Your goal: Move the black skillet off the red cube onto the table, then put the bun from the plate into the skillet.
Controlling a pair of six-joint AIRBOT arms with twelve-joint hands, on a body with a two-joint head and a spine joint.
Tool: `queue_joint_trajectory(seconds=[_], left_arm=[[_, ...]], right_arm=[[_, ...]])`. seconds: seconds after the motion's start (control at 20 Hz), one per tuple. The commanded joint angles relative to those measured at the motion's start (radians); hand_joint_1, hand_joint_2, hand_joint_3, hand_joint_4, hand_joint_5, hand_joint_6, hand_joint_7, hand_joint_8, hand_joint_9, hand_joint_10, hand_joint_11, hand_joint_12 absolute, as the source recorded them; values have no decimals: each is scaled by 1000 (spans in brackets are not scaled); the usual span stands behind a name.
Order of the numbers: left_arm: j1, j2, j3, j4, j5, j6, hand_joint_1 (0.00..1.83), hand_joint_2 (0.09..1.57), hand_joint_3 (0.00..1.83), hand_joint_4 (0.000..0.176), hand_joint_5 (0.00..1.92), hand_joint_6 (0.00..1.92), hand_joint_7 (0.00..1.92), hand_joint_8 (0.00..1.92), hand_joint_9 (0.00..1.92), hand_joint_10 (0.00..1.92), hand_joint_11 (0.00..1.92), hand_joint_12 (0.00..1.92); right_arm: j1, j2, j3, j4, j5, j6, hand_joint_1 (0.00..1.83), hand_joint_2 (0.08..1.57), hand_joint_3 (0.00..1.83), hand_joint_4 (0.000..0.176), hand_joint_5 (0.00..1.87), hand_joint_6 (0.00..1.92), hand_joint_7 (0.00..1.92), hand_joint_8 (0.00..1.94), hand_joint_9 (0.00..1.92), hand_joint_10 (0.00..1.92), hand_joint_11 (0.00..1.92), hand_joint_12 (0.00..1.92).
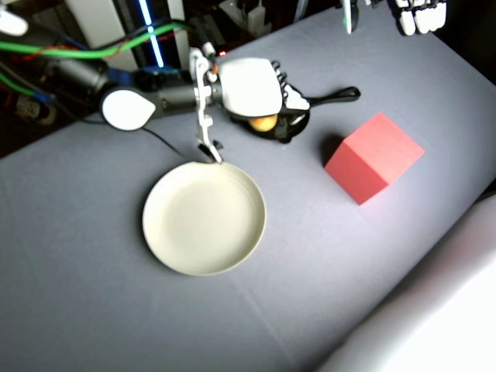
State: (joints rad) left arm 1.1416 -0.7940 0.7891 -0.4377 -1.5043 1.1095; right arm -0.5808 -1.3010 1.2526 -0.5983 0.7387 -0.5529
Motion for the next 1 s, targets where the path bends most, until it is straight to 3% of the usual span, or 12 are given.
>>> queue_joint_trajectory(seconds=[0.0,0.25,0.35,0.4,0.45,0.5,0.6,0.7,0.75,0.8,0.9,0.95], left_arm=[[-2,0,1,12,-129,0,492,1221,0,34,254,0,240,0,244,1,0,606],[1,-2,-3,9,-139,-3,474,1219,0,44,263,2,268,3,247,0,0,593],[6,-1,-4,7,-147,-5,500,1245,9,38,265,2,272,3,248,1,0,589],[8,0,-6,6,-154,-7,512,1252,7,40,261,0,253,3,236,1,0,551],[10,0,-7,6,-158,-8,512,1252,7,40,261,0,253,3,236,1,0,551],[13,0,-9,6,-167,-11,501,1259,4,47,263,1,244,0,237,2,0,535],[17,2,-13,6,-182,-11,486,1250,0,37,273,3,259,4,245,4,0,558],[20,5,-17,11,-198,-11,475,1253,1,51,269,1,264,4,242,2,0,564],[22,7,-19,17,-210,-12,468,1282,10,46,251,0,257,2,227,0,0,575],[22,9,-21,26,-222,-14,444,1295,8,63,242,0,259,1,251,7,0,637],[19,13,-21,40,-225,-14,372,1290,1,43,204,0,276,3,315,15,0,765],[19,14,-20,40,-225,-14,353,1283,0,0,147,1,286,3,324,12,0,720]], right_arm=[[16,-2,-7,36,116,0,836,980,0,65,567,133,295,329,277,415,1,989],[16,-1,-20,67,134,-6,745,963,0,76,491,16,362,31,380,61,20,982],[14,20,-30,86,155,-6,681,945,0,82,468,3,286,4,280,10,0,736],[2,48,-41,111,187,-7,705,922,0,50,490,8,282,3,271,5,0,761],[-10,65,-46,131,212,-7,705,922,0,50,490,8,282,3,271,5,0,761],[-37,97,-52,177,255,-10,814,877,0,0,514,3,339,8,374,24,0,999],[-95,155,-62,295,363,-15,798,916,1,0,418,0,331,3,274,0,0,809],[-141,201,-71,396,466,-30,784,1002,15,29,263,0,277,0,217,0,0,557],[-170,227,-83,455,525,-53,425,1025,13,91,290,17,255,7,173,6,0,389],[-191,249,-94,498,572,-75,269,1117,7,67,320,8,331,7,264,11,63,366],[-250,303,-124,577,682,-105,159,1191,0,28,360,2,403,1,412,4,263,273],[-264,315,-131,591,707,-111,351,1243,11,25,346,4,371,6,393,6,266,258]])
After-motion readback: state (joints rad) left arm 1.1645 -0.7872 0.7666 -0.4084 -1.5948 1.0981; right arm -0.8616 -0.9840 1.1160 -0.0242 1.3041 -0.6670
